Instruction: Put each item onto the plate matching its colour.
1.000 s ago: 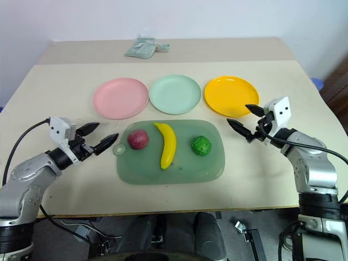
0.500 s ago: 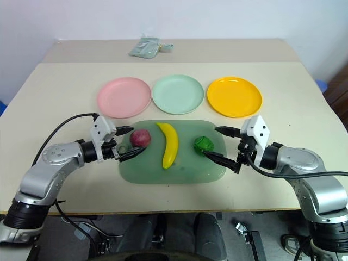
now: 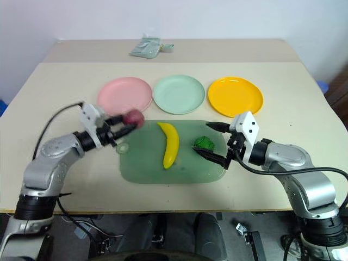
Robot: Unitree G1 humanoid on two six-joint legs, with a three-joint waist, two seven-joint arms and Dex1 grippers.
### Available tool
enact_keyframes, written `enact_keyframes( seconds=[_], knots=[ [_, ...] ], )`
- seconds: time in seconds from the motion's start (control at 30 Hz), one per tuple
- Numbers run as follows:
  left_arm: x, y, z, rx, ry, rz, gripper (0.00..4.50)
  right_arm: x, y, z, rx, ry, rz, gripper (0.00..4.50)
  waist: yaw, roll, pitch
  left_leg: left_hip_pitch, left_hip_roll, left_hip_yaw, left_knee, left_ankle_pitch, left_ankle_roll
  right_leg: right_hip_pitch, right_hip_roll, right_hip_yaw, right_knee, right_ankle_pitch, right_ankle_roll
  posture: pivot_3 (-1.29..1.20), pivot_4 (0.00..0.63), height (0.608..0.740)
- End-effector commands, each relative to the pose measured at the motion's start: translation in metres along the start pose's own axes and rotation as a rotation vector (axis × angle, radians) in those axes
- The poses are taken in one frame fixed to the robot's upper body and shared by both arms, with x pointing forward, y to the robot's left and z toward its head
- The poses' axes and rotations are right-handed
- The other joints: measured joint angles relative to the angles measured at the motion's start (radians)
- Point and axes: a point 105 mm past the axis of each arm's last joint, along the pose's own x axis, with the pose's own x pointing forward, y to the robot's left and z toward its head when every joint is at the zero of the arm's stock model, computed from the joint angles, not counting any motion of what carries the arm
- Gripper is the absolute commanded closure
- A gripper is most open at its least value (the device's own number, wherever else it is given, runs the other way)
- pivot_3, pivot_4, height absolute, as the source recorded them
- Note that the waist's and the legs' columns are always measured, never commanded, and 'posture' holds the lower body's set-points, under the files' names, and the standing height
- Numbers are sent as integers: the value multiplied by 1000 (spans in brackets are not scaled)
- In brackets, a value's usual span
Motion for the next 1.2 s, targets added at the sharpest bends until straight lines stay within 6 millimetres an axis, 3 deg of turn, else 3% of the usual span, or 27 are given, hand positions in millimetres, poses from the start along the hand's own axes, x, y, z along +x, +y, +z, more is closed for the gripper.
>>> enact_keyframes(
  seconds=[0.03, 0.3, 0.4, 0.47, 0.67, 0.77, 0.87, 1.1, 1.2],
  knots=[
    [10, 31, 10, 22, -15, 203, 2503, 10, -2, 13, -46, -54, 6, 0, -1, 0, 0, 0, 0, 0, 1, 0, 0, 0, 0, 0, 0, 0, 0, 0, 150, 740],
    [49, 49, -7, 45, 133, 340, 2503, 26, -5, 18, -75, -94, -3, 0, -2, -2, 1, -1, -1, 0, 4, -2, 3, 1, 0, -1, 1, 0, 1, 0, 150, 740],
    [52, 47, -1, 37, 111, 315, 1167, 26, -6, 15, -68, -76, -24, 0, -4, -2, 1, -1, -1, 0, 3, -2, 3, 1, 0, -1, 4, 0, 1, 0, 150, 740],
    [49, 52, 2, 55, 100, 335, 112, 25, -8, 11, -50, -53, -43, 0, -4, -2, 1, -1, -1, 0, 3, -2, 3, 1, 0, -1, 4, 0, 1, 0, 150, 740],
    [20, 70, 24, 98, -18, 395, 22, 33, -11, 9, -34, -2, -94, 0, -5, -2, 1, -1, 0, 0, 4, -2, 3, 0, 0, -1, 3, 0, 1, 0, 150, 740],
    [-1, 70, 37, 153, -86, 380, 22, 44, -12, 7, -49, 56, -125, 0, -6, -2, 1, -1, 0, 0, 4, -2, 2, 0, 0, -1, 2, 0, 1, 0, 150, 740],
    [-21, 54, 39, 236, -97, 266, 22, 60, -8, 10, -23, 89, -119, 0, -10, -2, 1, -1, 0, 1, 3, -2, 2, -1, 0, -1, 2, 0, 1, 0, 150, 740],
    [-69, -45, -11, 196, 97, -270, 22, 98, -6, -12, 119, 322, -169, 0, -13, -1, 0, -1, 0, 1, 3, -2, 2, -1, -2, -1, 1, 0, 0, 0, 150, 740],
    [-80, -62, -23, 178, 155, -338, 22, 109, -1, -19, 136, 380, -171, 0, -9, -1, 1, -1, 0, 0, 3, -2, 2, -2, -3, 0, 1, 0, -1, 0, 150, 740]
  ],
)
